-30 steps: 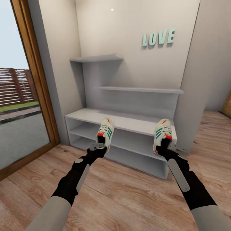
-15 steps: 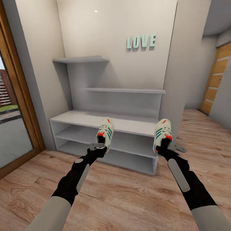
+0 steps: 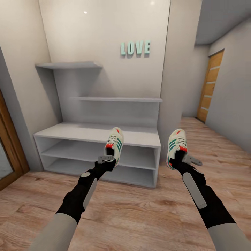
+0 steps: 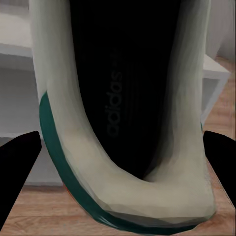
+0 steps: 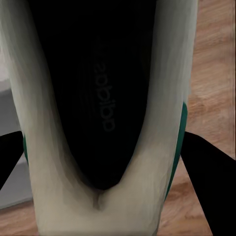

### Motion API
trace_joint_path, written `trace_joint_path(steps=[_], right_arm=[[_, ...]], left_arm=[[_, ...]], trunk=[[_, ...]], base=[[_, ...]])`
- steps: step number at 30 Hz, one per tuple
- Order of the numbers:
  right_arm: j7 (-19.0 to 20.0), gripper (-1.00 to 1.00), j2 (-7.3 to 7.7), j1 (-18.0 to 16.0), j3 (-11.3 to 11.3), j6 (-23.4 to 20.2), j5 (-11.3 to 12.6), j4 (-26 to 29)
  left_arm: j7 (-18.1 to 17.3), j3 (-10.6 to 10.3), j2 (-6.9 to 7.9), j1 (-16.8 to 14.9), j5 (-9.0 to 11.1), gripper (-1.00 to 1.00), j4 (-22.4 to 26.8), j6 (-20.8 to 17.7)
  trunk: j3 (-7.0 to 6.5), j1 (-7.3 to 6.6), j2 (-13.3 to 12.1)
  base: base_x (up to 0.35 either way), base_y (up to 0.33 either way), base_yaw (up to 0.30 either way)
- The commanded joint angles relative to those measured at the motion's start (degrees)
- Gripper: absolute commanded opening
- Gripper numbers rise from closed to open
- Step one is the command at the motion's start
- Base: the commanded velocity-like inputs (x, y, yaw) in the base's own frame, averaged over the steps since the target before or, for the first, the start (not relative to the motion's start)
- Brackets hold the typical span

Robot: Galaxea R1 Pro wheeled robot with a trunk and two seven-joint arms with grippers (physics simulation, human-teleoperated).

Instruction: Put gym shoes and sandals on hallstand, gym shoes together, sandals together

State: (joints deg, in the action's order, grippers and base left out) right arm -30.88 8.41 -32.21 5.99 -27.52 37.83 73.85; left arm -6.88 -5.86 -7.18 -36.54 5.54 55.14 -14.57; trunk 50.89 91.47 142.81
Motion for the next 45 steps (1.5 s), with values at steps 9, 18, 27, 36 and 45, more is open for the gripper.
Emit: trace_joint_path(steps=[9, 18, 27, 36, 45], right_arm=[[-0.6, -1.0, 0.11, -0.1, 0.2, -0.1, 0.4, 0.1], [-0.6, -1.0, 0.11, -0.1, 0.1, -0.1, 0.4, 0.0], [-0.5, -1.0, 0.62, -0.1, -0.3, -0.1, 0.7, -0.3], [-0.6, -1.0, 8.66, -0.1, -17.7, -0.7, 0.4, -1.5], [-0.4, -1.0, 27.6, -0.1, -37.0, -0.7, 0.4, -15.2]], left_arm=[[-0.1, -0.1, 0.03, 0.0, 0.6, -1.0, 0.1, -0.2], [-0.2, -0.1, 0.05, 0.1, 0.6, -1.0, 0.1, 5.4], [-0.1, 0.0, 0.11, 0.1, 0.7, -1.0, -0.2, 6.2], [0.1, 0.1, 0.4, 0.2, 0.7, -1.0, -3.2, 6.0], [0.1, 0.1, 0.58, 0.2, 0.7, -1.0, -6.9, 6.0]], trunk=[[-0.29, -0.01, 0.0], [-0.43, -0.01, 0.0], [-0.43, -0.01, 0.0], [-0.43, -0.01, 0.0], [-0.43, -0.01, 0.0]], base=[[0.0, 0.0, -0.269], [0.0, 0.0, -0.126], [0.0, 0.0, -0.003], [0.0, 0.0, 0.0], [0.0, 0.0, 0.0]])
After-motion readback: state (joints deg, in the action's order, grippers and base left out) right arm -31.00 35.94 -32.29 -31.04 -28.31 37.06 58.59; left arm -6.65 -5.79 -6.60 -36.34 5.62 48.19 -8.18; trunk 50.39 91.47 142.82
